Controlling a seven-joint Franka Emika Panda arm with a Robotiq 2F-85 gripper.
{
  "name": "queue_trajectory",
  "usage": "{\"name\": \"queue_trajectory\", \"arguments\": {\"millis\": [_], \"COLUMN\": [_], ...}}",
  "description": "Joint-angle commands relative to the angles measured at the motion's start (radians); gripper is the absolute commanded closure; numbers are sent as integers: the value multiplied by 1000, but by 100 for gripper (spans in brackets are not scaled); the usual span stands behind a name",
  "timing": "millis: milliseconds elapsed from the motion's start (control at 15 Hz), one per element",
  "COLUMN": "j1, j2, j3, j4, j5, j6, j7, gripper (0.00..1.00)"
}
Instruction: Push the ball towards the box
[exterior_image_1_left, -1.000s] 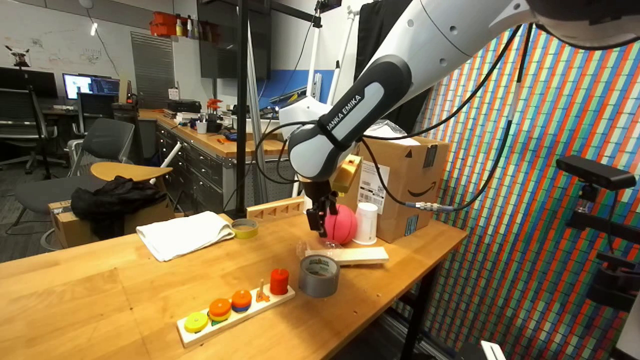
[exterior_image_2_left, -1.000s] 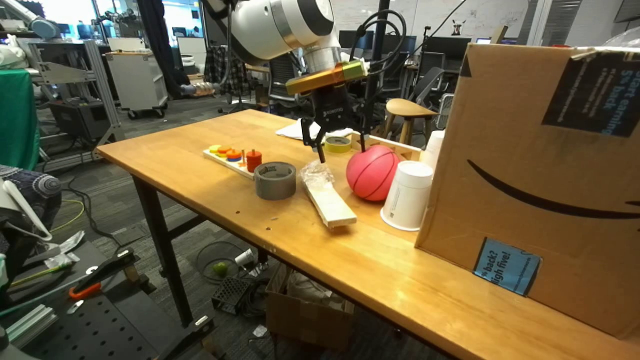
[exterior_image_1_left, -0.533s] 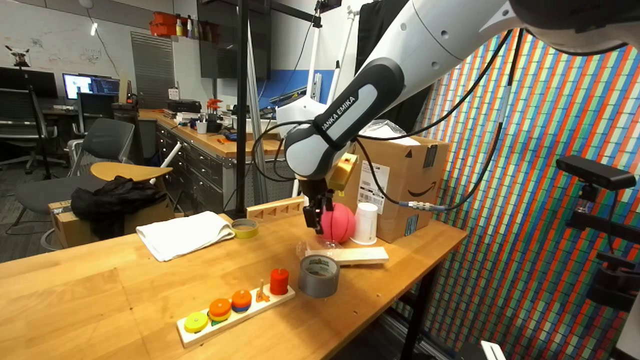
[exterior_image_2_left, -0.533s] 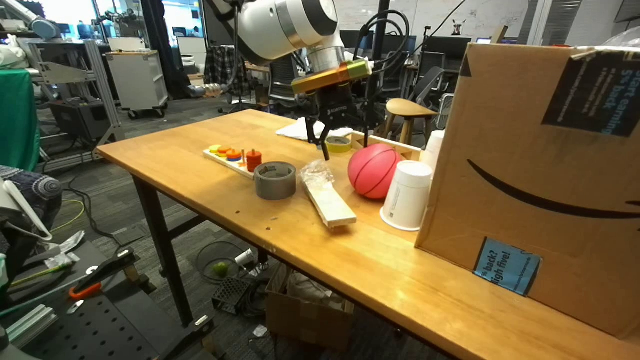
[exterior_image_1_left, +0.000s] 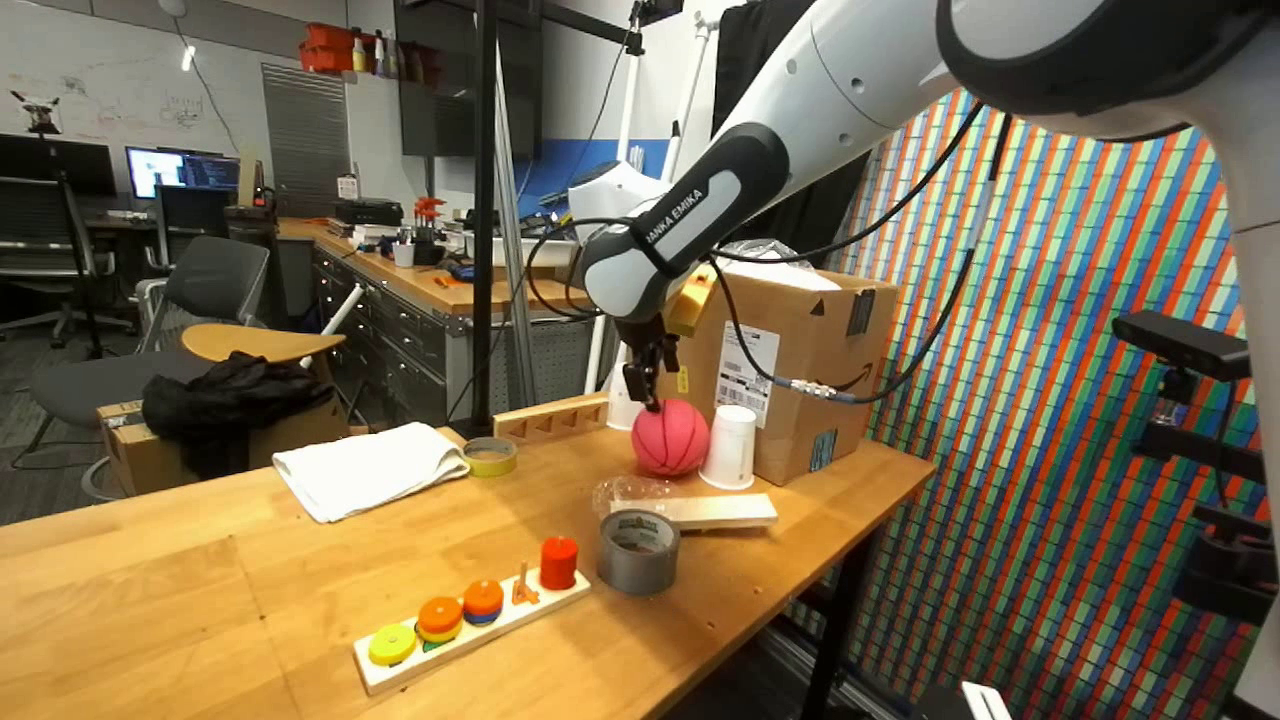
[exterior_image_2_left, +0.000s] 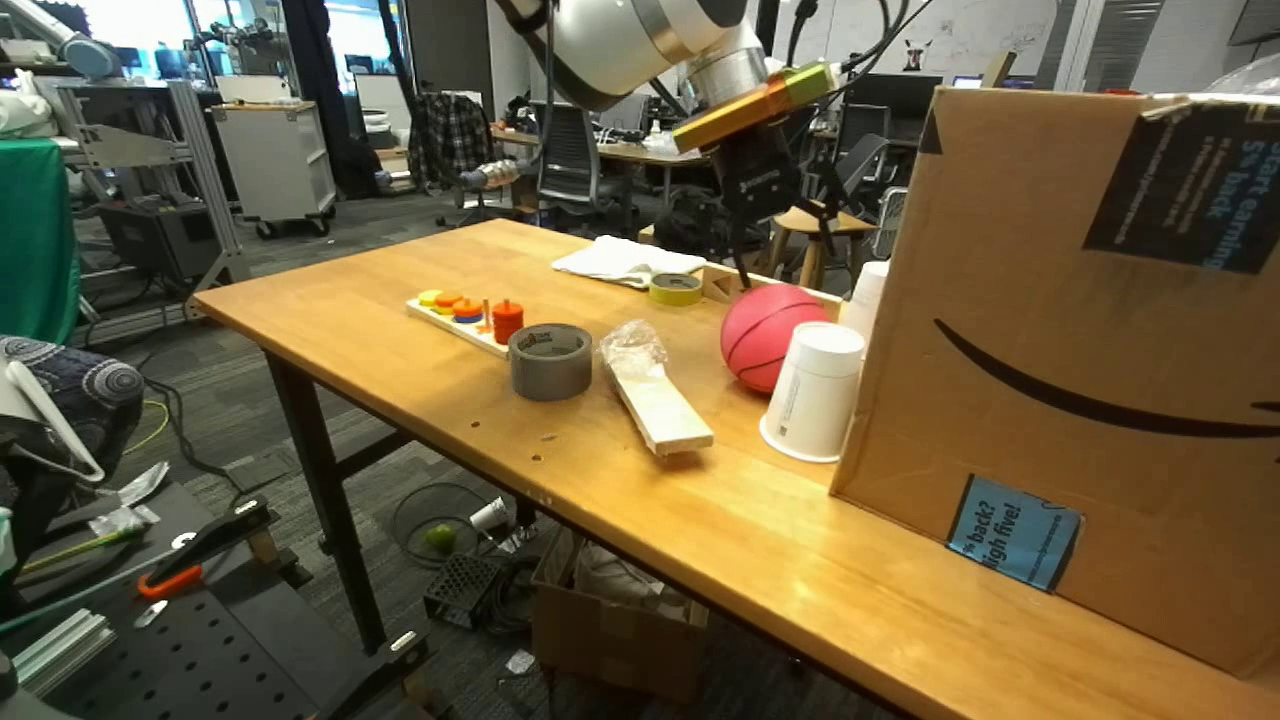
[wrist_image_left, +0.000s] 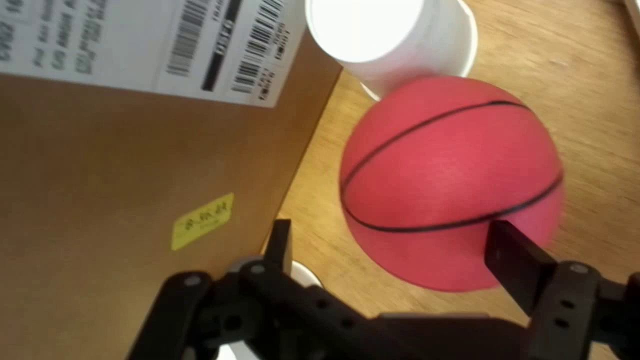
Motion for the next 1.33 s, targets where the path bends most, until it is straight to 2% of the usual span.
{"name": "queue_trajectory", "arguments": {"millis": [0, 267, 667, 1067, 1267], "j1": [-61, -81, -33, -21, -18], "j2": [4, -118, -332, -485, -534], "j3": [-22, -14, 22, 45, 45], "j4": [22, -165, -462, -645, -710], "j5": [27, 22, -18, 8, 60], "j6": [-16, 51, 123, 162, 211], "j7": [-46, -31, 3, -4, -25], "gripper": [0, 0, 0, 0, 0]}}
